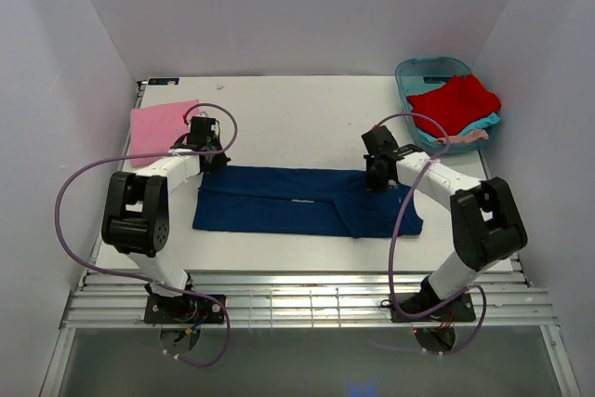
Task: Fold and stack the t-shirts
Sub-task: Fold the other side of the tshirt into a rectangle
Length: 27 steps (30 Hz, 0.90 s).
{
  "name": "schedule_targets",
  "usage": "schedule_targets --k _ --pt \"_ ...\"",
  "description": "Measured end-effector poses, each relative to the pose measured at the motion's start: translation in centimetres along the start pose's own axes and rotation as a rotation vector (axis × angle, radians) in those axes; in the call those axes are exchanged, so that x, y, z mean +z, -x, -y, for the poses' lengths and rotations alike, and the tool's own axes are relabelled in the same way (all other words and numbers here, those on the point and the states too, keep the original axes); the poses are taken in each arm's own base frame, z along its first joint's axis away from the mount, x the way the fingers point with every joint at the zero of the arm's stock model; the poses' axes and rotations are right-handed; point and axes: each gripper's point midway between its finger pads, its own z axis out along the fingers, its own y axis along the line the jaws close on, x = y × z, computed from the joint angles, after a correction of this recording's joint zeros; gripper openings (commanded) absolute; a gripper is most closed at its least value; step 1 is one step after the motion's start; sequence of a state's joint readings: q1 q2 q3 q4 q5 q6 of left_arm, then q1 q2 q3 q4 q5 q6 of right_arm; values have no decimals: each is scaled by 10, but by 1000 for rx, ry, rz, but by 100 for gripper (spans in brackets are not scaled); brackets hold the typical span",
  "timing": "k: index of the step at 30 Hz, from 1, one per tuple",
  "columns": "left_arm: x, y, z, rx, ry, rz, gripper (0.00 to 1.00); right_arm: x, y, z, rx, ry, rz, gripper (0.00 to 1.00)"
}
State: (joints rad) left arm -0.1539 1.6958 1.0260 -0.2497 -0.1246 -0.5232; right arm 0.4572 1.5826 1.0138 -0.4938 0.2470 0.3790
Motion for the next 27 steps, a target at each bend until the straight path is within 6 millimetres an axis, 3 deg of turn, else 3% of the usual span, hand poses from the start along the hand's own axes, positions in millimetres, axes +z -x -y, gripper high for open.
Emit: schedule_targets --k 5,16,20,27 --pt "16 -9 3 1 -19 -21 0 20 1 27 24 -75 -35 8" --pt "25 4 18 -12 -89 42 0 20 45 62 93 -106 54 8" --pt "40 -5 17 -13 -79 11 0 29 58 66 99 -110 61 8" --pt "49 0 22 -41 -93 30 0 60 47 74 105 -136 -14 8"
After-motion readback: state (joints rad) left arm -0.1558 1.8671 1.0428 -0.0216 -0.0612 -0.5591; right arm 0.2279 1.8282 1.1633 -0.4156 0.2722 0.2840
